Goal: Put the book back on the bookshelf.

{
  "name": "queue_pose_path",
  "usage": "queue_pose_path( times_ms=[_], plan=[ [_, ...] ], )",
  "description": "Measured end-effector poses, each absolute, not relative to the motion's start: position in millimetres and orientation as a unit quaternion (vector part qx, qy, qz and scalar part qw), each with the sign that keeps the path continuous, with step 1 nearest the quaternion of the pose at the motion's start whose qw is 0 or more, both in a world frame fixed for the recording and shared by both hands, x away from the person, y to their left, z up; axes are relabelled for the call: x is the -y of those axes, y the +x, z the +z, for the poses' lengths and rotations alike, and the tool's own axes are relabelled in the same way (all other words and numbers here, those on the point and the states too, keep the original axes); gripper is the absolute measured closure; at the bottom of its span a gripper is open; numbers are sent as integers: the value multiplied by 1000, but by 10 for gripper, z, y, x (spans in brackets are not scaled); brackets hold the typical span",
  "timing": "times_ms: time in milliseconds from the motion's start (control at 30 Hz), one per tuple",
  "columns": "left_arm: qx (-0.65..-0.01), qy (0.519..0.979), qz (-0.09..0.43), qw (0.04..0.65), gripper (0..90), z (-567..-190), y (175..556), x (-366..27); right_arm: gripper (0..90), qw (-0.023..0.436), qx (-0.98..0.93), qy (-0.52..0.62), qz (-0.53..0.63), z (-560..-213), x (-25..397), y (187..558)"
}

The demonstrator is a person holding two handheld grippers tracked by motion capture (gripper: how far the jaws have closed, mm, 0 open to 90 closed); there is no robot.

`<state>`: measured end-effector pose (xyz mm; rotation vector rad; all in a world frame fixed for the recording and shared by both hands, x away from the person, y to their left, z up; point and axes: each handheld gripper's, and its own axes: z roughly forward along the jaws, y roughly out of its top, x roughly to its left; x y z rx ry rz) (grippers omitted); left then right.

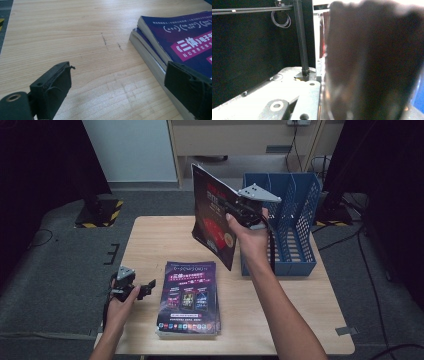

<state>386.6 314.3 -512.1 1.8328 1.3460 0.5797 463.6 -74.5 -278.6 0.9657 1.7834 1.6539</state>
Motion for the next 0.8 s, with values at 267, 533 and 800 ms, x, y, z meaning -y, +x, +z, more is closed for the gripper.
queue_pose_path(
  times_ms=[267, 533, 800],
  plan=[
    [-532, 720, 226, 384, 68, -5130, 3866, -3151, 870, 264, -654, 358, 612, -2716, 805, 4622],
    [-532, 720, 226, 384, 68, -5133, 3869, -3152, 870, 267, -646, 363, 616, -2661, 884, 4612],
    [-532, 721, 225, 383, 68, -5136, 3869, -3150, 870, 272, -640, 367, 618, -2608, 983, 4604]
  ],
)
